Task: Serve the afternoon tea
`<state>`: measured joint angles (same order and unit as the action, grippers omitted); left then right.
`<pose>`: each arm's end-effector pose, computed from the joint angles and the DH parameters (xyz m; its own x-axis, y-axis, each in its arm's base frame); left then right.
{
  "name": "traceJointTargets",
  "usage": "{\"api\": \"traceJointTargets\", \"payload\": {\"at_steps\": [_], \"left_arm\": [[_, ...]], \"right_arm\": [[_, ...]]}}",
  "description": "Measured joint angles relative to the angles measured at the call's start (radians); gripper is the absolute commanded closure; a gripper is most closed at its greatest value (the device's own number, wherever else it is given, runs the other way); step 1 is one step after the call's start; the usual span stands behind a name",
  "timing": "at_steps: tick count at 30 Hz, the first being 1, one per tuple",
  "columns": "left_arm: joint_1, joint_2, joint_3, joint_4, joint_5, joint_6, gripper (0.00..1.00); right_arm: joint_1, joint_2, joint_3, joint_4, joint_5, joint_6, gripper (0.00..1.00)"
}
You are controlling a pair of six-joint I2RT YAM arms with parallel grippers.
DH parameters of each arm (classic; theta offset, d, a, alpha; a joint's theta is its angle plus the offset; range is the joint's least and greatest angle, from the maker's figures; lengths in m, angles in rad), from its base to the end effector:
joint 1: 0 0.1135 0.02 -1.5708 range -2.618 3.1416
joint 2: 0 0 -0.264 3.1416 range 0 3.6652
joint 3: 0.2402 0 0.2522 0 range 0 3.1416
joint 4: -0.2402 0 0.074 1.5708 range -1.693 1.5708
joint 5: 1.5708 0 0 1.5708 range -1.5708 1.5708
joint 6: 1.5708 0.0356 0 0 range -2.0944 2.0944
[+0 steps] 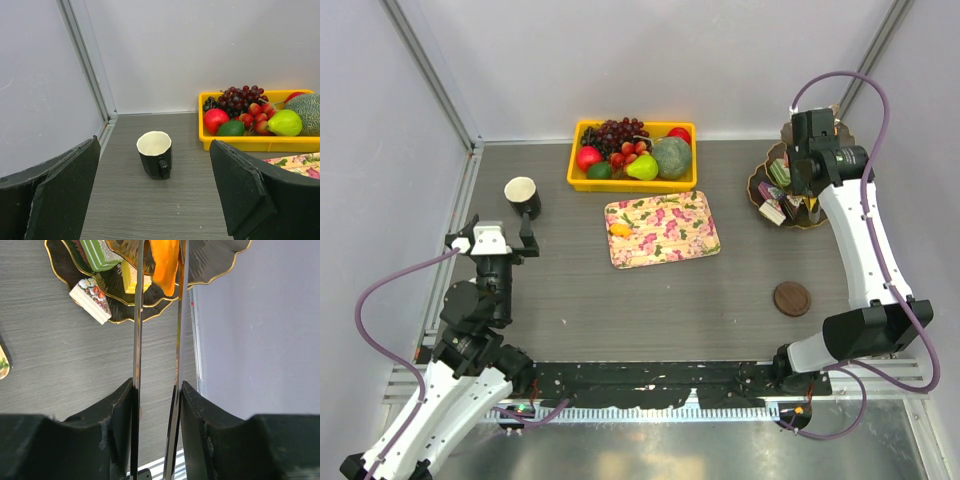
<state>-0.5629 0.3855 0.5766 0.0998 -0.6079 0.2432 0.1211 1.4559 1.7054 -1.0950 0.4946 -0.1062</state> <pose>0.0983 -0.0380 0.3478 0.2295 0.0889 -0.9692 -0.0824 0.9940 0.0717 0.2821 0.0173 0.4156 -0.7605 -0.1865 -0.6220 0.1264 0.8970 -0.4235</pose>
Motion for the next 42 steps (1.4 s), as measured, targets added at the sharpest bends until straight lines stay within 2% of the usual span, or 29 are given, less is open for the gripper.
{"api": "traceJointTargets", "payload": {"at_steps": [10, 17, 29, 36, 42], "left_arm": [[0.0, -0.003, 0.0, 0.0, 0.0, 0.0, 0.01], [0.0, -0.003, 0.0, 0.0, 0.0, 0.0, 0.01], [0.0, -0.003, 0.0, 0.0, 0.0, 0.0, 0.01], [0.0, -0.002, 0.0, 0.0, 0.0, 0.0, 0.01], [0.0, -0.002, 0.0, 0.0, 0.0, 0.0, 0.01]], "right_arm": [[-0.005, 0.011, -0.021, 0.019, -0.013, 0.002, 0.55], [-0.005, 0.007, -0.021, 0.034, -0.061, 0.003, 0.48], [0.008, -0.115, 0.005, 0.054, -0.119, 0.003, 0.47], [0.147, -0.162, 0.006, 0.061, -0.156, 0.008, 0.48], [0.372, -0.169, -0.116, 0.154, -0.208, 0.04, 0.48]]}}
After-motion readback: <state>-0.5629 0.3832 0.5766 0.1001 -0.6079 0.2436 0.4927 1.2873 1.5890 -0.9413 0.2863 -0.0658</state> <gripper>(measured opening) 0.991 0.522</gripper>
